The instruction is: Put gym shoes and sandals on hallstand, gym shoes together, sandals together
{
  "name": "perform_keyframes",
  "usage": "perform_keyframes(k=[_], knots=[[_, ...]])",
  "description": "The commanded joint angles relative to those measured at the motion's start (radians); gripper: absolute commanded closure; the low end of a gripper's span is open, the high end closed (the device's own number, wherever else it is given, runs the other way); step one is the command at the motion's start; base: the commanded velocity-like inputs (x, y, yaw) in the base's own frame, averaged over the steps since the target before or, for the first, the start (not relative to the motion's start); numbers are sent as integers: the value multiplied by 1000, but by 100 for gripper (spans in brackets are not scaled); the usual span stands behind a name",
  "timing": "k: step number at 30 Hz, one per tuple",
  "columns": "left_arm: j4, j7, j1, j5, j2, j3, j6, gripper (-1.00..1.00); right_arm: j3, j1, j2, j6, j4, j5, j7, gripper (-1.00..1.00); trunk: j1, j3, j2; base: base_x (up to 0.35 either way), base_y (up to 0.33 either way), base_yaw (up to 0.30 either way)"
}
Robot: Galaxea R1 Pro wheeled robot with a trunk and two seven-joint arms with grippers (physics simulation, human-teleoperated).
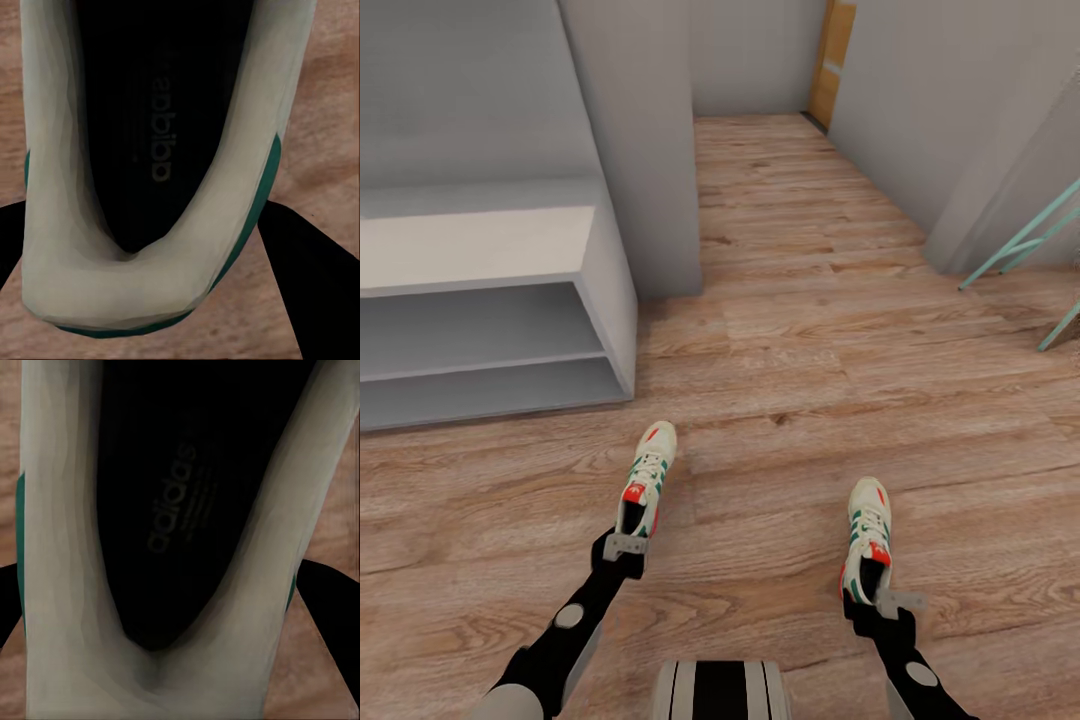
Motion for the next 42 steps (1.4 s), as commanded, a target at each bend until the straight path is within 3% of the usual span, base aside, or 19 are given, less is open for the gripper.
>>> perform_keyframes(k=[1,3,6,8,10,11,18,21,23,27,31,38,42], knots=[[0,-4,9,-8,5,8,-4,100,-5,0,-2,-5,1,11,-2,100,-1,3,0,0,0,0],[1,-3,63,19,31,10,-5,100,-4,0,-19,-15,2,11,-1,100,-1,12,1,0,0,-14],[0,-3,92,36,38,11,-6,100,-4,1,-26,-21,3,11,-1,100,-3,26,1,0,0,-46],[-1,-1,159,55,80,43,-18,100,-4,10,-42,-29,3,11,-1,100,-4,36,2,0,0,-15],[1,-1,172,56,88,54,-24,100,-4,17,-49,-30,3,11,0,100,-5,47,2,0,0,-7],[1,-1,192,56,96,78,-32,100,-4,28,-64,-36,3,10,1,100,-5,53,2,0,0,-3],[3,-3,258,58,102,198,-55,100,-4,67,-112,-112,16,10,38,100,-8,91,4,0,0,-1],[3,-3,290,59,102,220,-76,100,-5,76,-122,-123,47,8,132,100,-10,107,5,0,0,0],[1,-2,317,61,103,232,-96,100,-6,80,-129,-129,67,7,247,100,-10,118,5,0,0,0],[1,-1,329,72,103,247,-106,100,-5,81,-131,-133,77,7,305,100,-12,139,6,0,0,0],[10,-3,332,83,100,284,-111,100,-6,82,-131,-133,93,7,318,100,-14,161,7,0,0,0],[17,-3,351,86,94,297,-141,100,-7,82,-131,-151,128,7,315,100,-17,199,9,0,0,0],[18,-2,358,86,92,300,-164,100,-6,82,-126,-176,150,7,271,100,-19,221,10,0,0,0]])
